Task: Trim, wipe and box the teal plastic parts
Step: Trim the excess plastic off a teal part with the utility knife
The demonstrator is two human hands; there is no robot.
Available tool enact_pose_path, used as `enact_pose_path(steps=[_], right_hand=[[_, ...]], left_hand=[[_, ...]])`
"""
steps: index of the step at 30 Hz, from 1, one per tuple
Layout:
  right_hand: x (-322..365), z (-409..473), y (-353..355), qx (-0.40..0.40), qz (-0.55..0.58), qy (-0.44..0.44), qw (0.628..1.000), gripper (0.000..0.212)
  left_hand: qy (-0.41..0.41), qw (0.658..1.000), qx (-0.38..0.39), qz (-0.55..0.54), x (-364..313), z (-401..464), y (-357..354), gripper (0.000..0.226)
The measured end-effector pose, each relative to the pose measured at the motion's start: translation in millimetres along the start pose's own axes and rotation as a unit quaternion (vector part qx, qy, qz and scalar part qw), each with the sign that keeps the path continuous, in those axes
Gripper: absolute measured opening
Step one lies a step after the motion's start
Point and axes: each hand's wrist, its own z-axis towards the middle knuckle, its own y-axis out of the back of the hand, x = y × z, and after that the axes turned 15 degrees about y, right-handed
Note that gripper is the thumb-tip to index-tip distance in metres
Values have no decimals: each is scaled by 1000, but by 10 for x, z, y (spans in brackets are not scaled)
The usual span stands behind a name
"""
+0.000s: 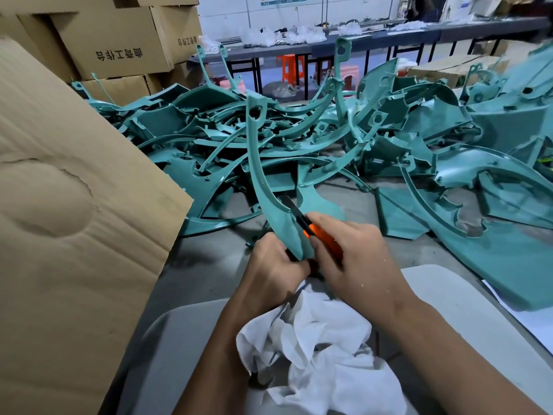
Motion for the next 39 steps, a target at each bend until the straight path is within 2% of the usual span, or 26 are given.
enact_pose_path(steps=[2,6,10,14,23,34,39], right_hand=[[-1,-21,17,-5,37,1,999,23],[-103,-37,139,-24,93,-17,995,27],[-219,-35,240,-57,-15,1,998,33],[-333,-46,222,-103,-84,-13,991,38],[-432,-31,149,-74,-99,1,992,41],[-477,-54,115,-65,-40,5,997,32],[-410,-73,115,-16,-42,0,999,40]], left_hand=[[-1,1000,8,-27,1,2,-12,20],[-6,1000,14,-17,12,2,-23,16],[21,1000,20,2,9,-10,36,19],[10,999,28,31,-12,-35,88,21],[13,999,38,17,-34,-44,72,26],[23,997,49,-47,-62,-61,40,33],[34,995,55,-79,-45,-53,47,33]])
